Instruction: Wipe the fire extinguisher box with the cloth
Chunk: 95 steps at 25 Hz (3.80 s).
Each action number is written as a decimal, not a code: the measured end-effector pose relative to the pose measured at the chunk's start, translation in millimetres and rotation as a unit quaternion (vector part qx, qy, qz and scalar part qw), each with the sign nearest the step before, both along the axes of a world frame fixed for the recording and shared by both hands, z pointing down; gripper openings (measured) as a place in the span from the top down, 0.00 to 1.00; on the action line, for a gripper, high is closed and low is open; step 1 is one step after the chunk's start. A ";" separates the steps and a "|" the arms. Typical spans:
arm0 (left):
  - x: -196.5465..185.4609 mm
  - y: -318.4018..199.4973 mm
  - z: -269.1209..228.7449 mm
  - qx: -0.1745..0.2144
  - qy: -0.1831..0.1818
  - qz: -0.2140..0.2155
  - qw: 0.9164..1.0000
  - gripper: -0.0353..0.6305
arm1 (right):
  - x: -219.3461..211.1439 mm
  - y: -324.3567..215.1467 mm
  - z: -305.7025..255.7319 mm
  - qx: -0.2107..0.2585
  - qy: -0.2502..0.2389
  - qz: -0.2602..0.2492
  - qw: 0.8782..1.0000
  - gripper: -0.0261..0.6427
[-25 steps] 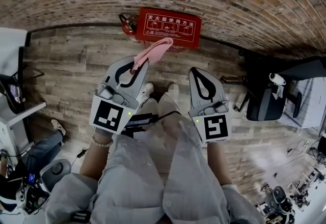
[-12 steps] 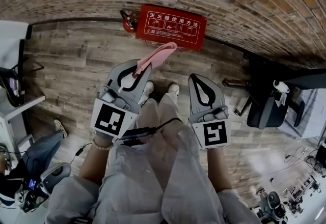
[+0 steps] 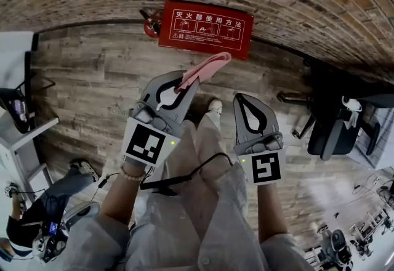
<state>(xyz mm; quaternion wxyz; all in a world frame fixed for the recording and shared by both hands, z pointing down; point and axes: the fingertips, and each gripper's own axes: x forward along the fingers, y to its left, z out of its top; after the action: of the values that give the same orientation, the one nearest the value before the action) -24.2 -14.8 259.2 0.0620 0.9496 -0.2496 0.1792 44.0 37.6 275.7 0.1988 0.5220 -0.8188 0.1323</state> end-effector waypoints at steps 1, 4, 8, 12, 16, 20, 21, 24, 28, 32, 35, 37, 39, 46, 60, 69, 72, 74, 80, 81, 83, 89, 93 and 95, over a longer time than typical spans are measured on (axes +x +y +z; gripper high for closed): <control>7.5 -2.4 4.6 -0.002 0.003 0.003 1.000 0.93 | 3.7 -0.4 4.7 -0.002 0.001 0.002 1.000 0.95; 30.1 -11.6 17.1 -0.007 0.013 0.009 1.000 0.93 | 13.0 -3.9 15.7 0.001 0.001 0.005 1.000 0.95; 61.2 -23.8 35.2 -0.014 0.025 0.017 0.999 0.93 | 26.9 -4.9 28.7 0.001 -0.005 0.009 1.000 0.95; 89.2 -37.2 60.3 -0.026 0.024 0.018 0.999 0.93 | 43.8 -3.2 46.3 -0.009 -0.005 0.013 1.000 0.95; 114.6 -55.4 82.5 -0.024 0.031 0.020 0.999 0.93 | 63.0 -3.0 62.5 -0.021 -0.002 0.021 1.000 0.95; 134.8 -70.1 102.8 -0.030 0.031 0.023 0.999 0.93 | 76.2 -4.2 70.4 -0.020 -0.003 0.027 0.999 0.95; 139.5 -73.1 108.7 -0.034 0.028 0.024 0.999 0.93 | 78.5 -4.4 72.0 -0.020 -0.004 0.028 0.999 0.95; 153.2 -82.9 127.3 -0.042 0.018 0.026 0.999 0.93 | 84.2 -6.4 76.8 -0.022 -0.008 0.029 0.999 0.95; 168.6 -96.4 150.7 -0.057 0.011 0.024 0.998 0.93 | 92.3 -10.0 83.3 -0.024 -0.009 0.034 0.999 0.95; 176.5 -112.1 174.5 -0.076 0.002 0.013 0.997 0.93 | 101.0 -14.7 89.5 -0.022 -0.010 0.041 0.999 0.95; 180.6 -119.9 195.5 -0.094 -0.007 0.005 0.996 0.93 | 106.4 -17.2 94.3 -0.022 -0.012 0.046 0.999 0.95; 183.8 -124.8 207.4 -0.105 -0.014 -0.001 0.994 0.93 | 109.2 -19.1 97.9 -0.023 -0.012 0.048 0.999 0.95; 188.0 -129.1 217.5 -0.115 -0.020 -0.006 0.993 0.93 | 112.0 -21.7 101.0 -0.022 -0.014 0.050 0.998 0.95; 201.1 -134.3 249.0 -0.134 -0.050 -0.004 0.990 0.93 | 121.8 -28.3 114.2 -0.024 -0.018 0.062 0.998 0.95; 196.6 -145.0 298.5 -0.169 -0.102 -0.028 0.980 0.93 | 133.9 -50.3 135.8 -0.015 -0.017 0.071 0.997 0.95; 192.0 -150.8 312.3 -0.196 -0.121 -0.043 0.972 0.93 | 132.9 -62.4 148.0 -0.014 -0.003 0.060 0.998 0.95; 188.3 -152.4 314.4 -0.198 -0.124 -0.043 0.971 0.93 | 129.5 -68.5 147.0 -0.012 -0.005 0.062 0.998 0.95; 187.1 -152.6 314.6 -0.197 -0.127 -0.039 0.971 0.93 | 126.8 -71.9 146.2 -0.009 -0.004 0.060 0.998 0.95; 174.4 -156.5 313.4 -0.199 -0.128 -0.042 0.971 0.93 | 116.9 -75.7 148.6 -0.015 -0.002 0.052 0.999 0.95; 171.3 -157.9 313.4 -0.199 -0.128 -0.044 0.971 0.93 | 115.0 -76.0 149.0 -0.016 -0.002 0.051 0.999 0.95; 165.5 -160.5 313.6 -0.199 -0.129 -0.048 0.970 0.93 | 111.8 -76.6 149.9 -0.017 -0.002 0.050 0.999 0.95; 146.7 -167.4 313.8 -0.198 -0.133 -0.059 0.969 0.93 | 99.3 -79.5 152.4 -0.023 0.001 0.036 0.999 0.95; 132.1 -171.8 313.2 -0.198 -0.134 -0.067 0.969 0.93 | 89.9 -84.8 150.8 -0.021 0.005 0.024 0.999 0.95; 124.8 -174.4 313.5 -0.199 -0.135 -0.071 0.968 0.93 | 86.1 -87.8 150.2 -0.021 0.007 0.021 1.000 0.95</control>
<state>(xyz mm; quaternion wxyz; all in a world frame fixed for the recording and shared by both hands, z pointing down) 100.6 -189.2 572.7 0.2277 0.8651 -0.2820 0.3466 130.1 -50.2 425.9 0.2121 0.5357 -0.8035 0.1498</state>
